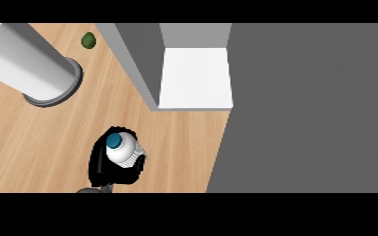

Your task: Pick up the bottled water, place it into the cabinet and close the cabinet

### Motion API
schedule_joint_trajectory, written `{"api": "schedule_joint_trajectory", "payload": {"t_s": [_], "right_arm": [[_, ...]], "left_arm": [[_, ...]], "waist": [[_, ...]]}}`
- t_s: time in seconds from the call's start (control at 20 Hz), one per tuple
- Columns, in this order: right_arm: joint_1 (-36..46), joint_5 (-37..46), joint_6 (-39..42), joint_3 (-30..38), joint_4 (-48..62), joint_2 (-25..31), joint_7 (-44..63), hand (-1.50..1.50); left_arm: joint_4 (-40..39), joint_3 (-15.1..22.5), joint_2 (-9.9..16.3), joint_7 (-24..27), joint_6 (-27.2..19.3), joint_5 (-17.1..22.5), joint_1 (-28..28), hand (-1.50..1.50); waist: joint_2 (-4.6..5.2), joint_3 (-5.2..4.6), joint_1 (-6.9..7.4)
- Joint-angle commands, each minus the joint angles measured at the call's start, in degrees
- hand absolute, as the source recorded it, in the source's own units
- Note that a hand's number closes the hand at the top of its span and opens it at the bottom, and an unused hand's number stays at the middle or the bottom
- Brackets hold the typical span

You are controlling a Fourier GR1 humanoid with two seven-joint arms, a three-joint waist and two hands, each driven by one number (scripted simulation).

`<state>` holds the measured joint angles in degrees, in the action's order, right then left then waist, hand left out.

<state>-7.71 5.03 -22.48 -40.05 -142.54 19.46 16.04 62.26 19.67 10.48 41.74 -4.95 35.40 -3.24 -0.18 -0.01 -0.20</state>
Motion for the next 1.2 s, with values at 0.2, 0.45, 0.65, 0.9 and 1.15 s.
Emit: {"api": "schedule_joint_trajectory", "payload": {"t_s": [0.2,0.45,0.65,0.9,1.15], "right_arm": [[-2.37,6.62,-0.58,-3.06,-5.54,0.93,1.36,-1.5],[-2.61,2.99,-0.49,-0.45,-3.1,0.88,-1.49,-1.5],[-2.23,4.12,-0.15,-1.95,-3.77,1.3,-1.21,-1.5],[-5.74,3.95,-0.4,-3.17,-4.45,2.56,-3.37,-1.5],[-4.55,2.63,-0.76,-0.49,-7.41,2.58,-0.31,-1.5]], "left_arm": [[9.71,-0.37,-0.03,-9.11,-2.22,-0.45,0.25,1.5],[18.6,2.72,-2.83,-14.62,-9.97,-4.49,-1.13,1.5],[21.42,1.59,-1.84,-18.14,-11.4,-6.35,-3.95,1.5],[24.97,4.74,-6.48,-24.72,-19.29,-10.91,-7.68,1.5],[20.37,2.25,-7.66,-25.4,-19.03,-13.47,-13.43,1.5]], "waist": [[-0.01,0.01,-0.18],[0.04,0.03,-0.09],[0.04,0.01,-0.19],[0.01,0.03,-0.38],[0.07,0.0,-0.29]]}}
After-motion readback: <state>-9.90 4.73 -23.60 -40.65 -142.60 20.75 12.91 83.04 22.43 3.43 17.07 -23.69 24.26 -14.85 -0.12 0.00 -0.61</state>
